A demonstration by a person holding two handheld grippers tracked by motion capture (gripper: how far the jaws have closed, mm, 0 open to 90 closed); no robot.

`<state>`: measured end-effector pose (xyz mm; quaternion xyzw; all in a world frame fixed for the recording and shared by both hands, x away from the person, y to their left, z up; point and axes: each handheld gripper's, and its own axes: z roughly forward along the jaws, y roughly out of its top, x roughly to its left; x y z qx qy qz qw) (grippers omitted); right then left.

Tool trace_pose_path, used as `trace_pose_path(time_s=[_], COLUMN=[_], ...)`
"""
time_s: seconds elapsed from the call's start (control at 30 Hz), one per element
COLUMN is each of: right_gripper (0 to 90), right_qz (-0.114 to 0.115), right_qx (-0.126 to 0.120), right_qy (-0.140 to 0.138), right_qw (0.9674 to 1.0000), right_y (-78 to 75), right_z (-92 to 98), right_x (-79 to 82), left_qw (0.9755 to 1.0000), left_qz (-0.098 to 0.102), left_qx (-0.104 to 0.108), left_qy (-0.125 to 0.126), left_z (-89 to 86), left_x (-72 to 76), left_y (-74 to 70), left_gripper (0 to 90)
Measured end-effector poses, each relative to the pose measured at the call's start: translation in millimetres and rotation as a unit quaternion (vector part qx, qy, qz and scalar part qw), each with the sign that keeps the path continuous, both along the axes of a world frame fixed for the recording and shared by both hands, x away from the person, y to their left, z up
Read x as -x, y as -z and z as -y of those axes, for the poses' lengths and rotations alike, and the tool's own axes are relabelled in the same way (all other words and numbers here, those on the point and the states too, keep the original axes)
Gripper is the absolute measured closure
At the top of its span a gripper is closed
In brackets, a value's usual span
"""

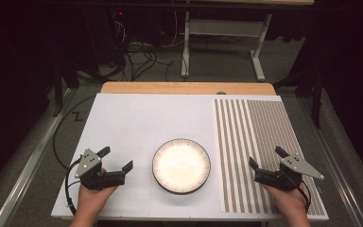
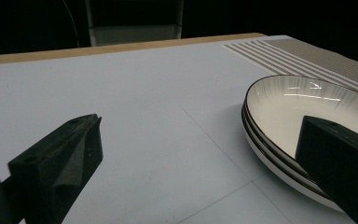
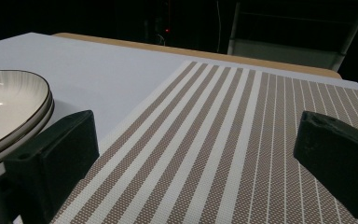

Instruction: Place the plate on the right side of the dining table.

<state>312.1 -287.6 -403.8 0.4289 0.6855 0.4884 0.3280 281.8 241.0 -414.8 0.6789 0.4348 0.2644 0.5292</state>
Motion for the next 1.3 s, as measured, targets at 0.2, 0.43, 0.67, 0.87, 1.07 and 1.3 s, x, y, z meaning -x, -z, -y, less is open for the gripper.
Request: trace_pose_path(time_s=[0.2, 0.43, 0.67, 0.87, 1.07, 1.3], right_gripper=[0.9, 1.0, 1.0, 1.0, 1.0, 2.5], right_qz=[0.002, -0.002, -0.007, -0.007, -0.006, -0.010], right_qx=[0.002, 0.003, 0.002, 0.001, 0.002, 0.004], right_qy=[-0.003, -0.004, -0.004, -0.004, -0.007, -0.010], right_qw=[1.0000, 1.0000, 1.0000, 1.0000, 1.0000, 0.9999], right_y=[0.1, 2.0, 3.1, 3.1, 3.4, 2.2], right_z=[-1.3, -0.3, 0.0, -0.5, -2.0, -4.6], right_x=[0.8, 0.2, -0.4, -0.3, -0.7, -0.5], left_qw=[0.9999, 0.9999, 0.9999, 1.0000, 1.0000, 1.0000], left_qz=[0.003, -0.002, 0.001, 0.003, 0.003, 0.007], left_qx=[-0.011, -0.013, -0.009, -0.006, -0.006, -0.002], left_qy=[0.004, 0.006, 0.006, 0.007, 0.006, 0.002], left_z=[1.9, 3.6, 2.4, 2.2, 2.4, 2.5], left_x=[0.5, -0.7, -0.4, -0.2, -0.7, -1.4], left_y=[-0.2, 1.1, 0.5, 0.3, 1.3, 2.9], left_gripper=[1.1, 1.1, 1.1, 1.2, 1.2, 1.4])
